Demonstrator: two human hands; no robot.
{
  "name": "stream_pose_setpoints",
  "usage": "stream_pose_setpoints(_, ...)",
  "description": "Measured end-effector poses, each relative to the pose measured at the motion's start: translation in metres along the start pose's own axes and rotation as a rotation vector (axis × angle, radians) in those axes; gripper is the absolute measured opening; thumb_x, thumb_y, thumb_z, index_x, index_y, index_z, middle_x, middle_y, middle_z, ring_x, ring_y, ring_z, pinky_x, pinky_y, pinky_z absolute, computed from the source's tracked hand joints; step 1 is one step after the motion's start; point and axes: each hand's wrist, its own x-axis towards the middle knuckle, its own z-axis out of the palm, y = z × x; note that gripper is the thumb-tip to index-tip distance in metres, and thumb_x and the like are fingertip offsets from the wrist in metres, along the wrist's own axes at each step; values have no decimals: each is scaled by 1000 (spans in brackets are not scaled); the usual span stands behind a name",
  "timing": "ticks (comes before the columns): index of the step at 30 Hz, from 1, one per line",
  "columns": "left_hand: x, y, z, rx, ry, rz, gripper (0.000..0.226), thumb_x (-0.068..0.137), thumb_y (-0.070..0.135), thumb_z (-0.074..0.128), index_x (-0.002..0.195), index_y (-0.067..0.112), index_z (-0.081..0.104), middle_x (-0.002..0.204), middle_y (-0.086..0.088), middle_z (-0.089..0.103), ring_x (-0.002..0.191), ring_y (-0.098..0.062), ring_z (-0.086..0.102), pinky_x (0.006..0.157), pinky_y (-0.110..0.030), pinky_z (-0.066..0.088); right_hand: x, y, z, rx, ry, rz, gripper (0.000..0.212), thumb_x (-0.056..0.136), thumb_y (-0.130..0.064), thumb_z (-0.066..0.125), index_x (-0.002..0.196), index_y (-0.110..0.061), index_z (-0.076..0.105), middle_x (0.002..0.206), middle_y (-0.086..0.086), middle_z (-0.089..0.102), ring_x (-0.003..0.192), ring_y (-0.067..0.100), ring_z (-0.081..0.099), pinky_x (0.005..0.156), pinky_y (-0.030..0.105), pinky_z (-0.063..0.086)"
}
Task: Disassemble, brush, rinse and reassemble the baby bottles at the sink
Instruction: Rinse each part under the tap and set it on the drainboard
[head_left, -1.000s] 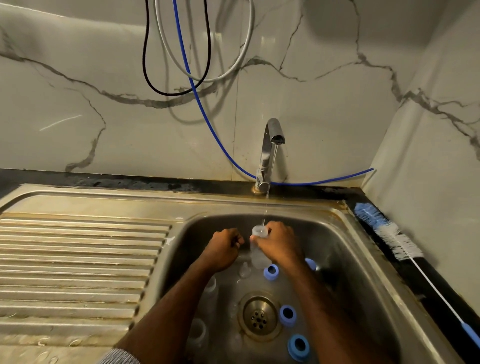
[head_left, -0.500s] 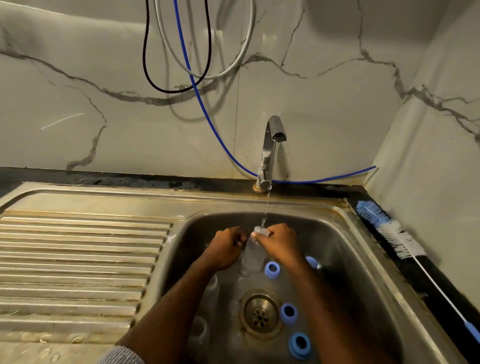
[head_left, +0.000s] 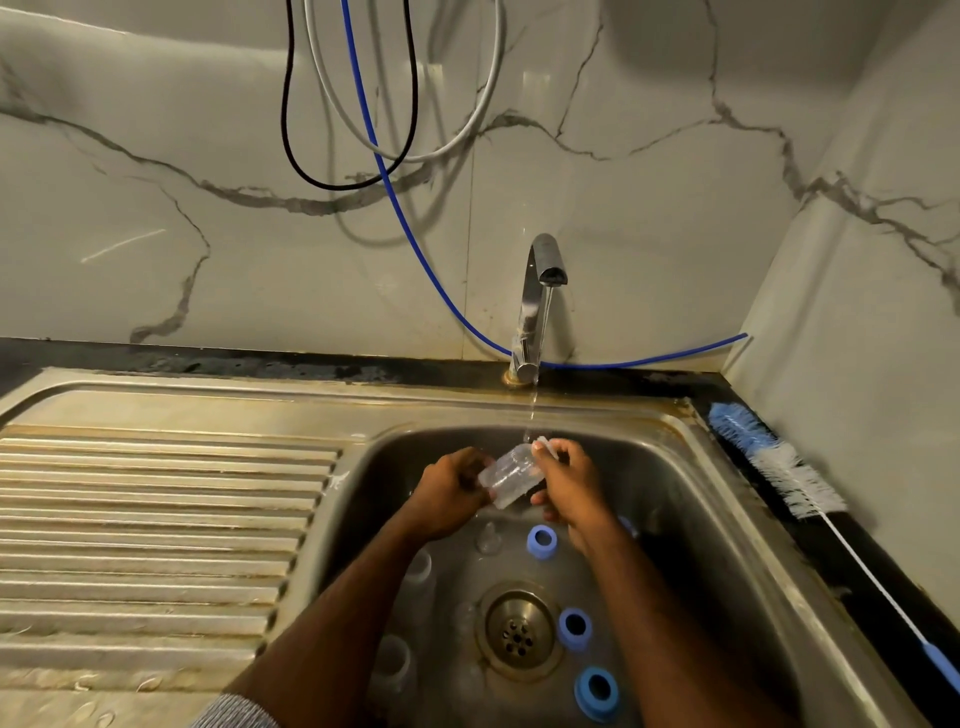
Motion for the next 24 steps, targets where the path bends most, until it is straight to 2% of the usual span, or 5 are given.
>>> stream_pose_setpoints(5, -5, 6, -15, -349, 14, 14, 22, 90, 22, 74, 111, 18, 69, 99, -11, 72, 87, -26, 73, 73, -43, 63, -12, 4, 5, 246, -75, 257, 33, 104, -45, 44, 111, -18, 60, 96, 14, 66, 77, 22, 62, 63, 34, 54)
stream_pose_setpoints(8, -8, 13, -17, -382, -18, 22, 23, 91, 23, 72, 109, 9, 69, 94, -15, 73, 82, -32, 73, 68, -42, 61, -16, 5, 7, 325, -138, 387, 36, 102, -46, 47, 107, -13, 62, 97, 17, 68, 87, 27, 63, 70, 40, 54)
stream_pose_setpoints(16, -9, 17, -5, -400, -34, -49, 15, 95, 24, 68, 106, 15, 71, 92, -12, 74, 80, -28, 73, 72, -41, 62, -16, 14, -2, 280, -268, 577, 56, 99, -52, 46, 100, -1, 68, 70, 12, 66, 56, 14, 51, 59, 28, 49)
stream_pose_setpoints(22, -13, 24, 7, -467, -112, 10, 35, 92, 31, 70, 126, 26, 63, 114, -1, 72, 101, -18, 72, 81, -37, 62, -14, 25, 0, 262, -285, 636, 58, 97, -57, 45, 98, -5, 70, 60, 3, 57, 38, 6, 37, 38, 17, 34)
stream_pose_setpoints(24, -10, 23, 16, -413, -85, 10, 44, 95, 38, 66, 136, 25, 59, 118, 1, 70, 104, -15, 71, 83, -41, 62, -15, 25, -3, 207, -259, 646, 61, 98, -60, 42, 85, -6, 68, 55, 2, 57, 39, 5, 34, 38, 16, 31)
